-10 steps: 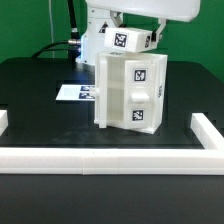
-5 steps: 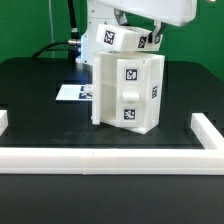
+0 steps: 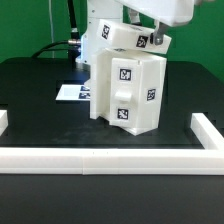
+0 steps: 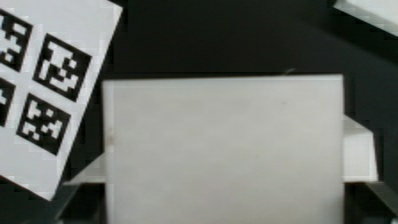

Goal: Assemble cabinet

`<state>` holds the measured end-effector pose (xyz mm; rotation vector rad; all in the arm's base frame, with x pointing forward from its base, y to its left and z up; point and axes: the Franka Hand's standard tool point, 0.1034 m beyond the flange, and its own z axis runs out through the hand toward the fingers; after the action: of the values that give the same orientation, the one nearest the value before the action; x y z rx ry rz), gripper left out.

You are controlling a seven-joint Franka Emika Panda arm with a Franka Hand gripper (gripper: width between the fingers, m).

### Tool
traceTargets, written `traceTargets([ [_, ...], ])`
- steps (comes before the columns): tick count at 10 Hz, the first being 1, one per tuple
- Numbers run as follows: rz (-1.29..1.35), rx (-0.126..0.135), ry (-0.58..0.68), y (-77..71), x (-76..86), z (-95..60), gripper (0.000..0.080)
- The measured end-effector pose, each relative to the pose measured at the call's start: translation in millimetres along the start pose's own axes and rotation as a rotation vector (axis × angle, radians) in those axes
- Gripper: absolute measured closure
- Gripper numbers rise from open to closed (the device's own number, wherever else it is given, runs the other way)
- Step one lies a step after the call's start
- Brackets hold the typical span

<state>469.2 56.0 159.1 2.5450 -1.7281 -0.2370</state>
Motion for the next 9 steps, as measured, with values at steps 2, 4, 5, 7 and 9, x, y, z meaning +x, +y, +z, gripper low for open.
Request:
traceTargets([
  [2,0.122,0.008,0.004,-2.6,-1.6,-0.2,0.0235],
  [4,0.228,0.016,0.002,-4.0,-2.1,-0.1,0.0235],
  [5,0.226,0.018,0.002,-4.4,-2.0,-0.2,0.0235],
  [7,0.222,0.018,0.002,-4.5,-2.0,-0.2,0.0045],
  [9,0.215,0.027,-0.008,-1.2,-2.5,-13.6,0.0008],
])
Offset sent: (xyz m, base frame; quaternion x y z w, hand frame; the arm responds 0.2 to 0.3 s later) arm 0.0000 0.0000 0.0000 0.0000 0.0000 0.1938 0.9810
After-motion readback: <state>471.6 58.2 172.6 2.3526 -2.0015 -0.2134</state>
